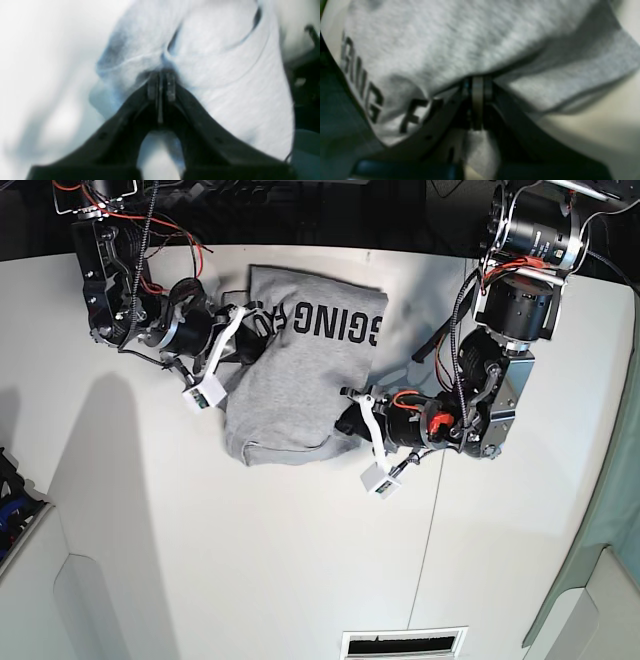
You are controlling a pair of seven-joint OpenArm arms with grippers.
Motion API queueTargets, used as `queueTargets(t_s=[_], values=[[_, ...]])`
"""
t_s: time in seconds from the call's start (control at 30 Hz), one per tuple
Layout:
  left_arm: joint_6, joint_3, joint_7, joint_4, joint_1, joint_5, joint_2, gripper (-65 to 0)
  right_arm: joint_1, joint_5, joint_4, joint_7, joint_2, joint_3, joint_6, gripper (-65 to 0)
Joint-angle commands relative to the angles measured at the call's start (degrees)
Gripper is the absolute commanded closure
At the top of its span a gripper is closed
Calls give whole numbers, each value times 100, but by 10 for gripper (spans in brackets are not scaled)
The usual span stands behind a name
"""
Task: Layout the t-shirt on the table in an organized manner, then fold the t-shirt properly
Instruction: 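Release the folded shirt and lift both grippers away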
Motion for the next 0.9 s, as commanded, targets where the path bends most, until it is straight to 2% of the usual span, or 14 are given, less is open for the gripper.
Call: queueTargets(t_s=[0.0,0.1,0.2,0.3,0.4,0.5,0.6,0.73,0.87], values=[[-58,-11,48,74,-177,-131,-39,-45,83,37,114,127,-70,13,46,0],[-58,-11,299,149,-234,-341,-133,-45,144,-24,118,146,-212,103,44,0],[-58,-13,474,492,-227,-684,-264,-45,157,-4,216,118,-214,334,44,0],[-58,-13,595,1038,-214,-1029,-551,-45,155,-2,503,-87,-210,787,46,0],[-58,-11,918,1585,-83,-1368,-903,-45,90,179,942,-533,-208,1305,50,0],[-58,-13,1106,2079,334,-1694,-1309,-45,-125,610,1427,-1093,-162,1735,52,0],[-58,-13,1119,2848,1049,-1775,-1711,-45,-518,1054,1753,-1469,107,1910,87,0],[-58,-24,1196,3591,2326,-1766,-2315,-45,-1403,1401,2013,-1519,640,1912,116,0],[-58,-461,1128,4131,3740,-1550,-2573,-45,-2253,1646,2124,-1482,1156,1912,214,0]])
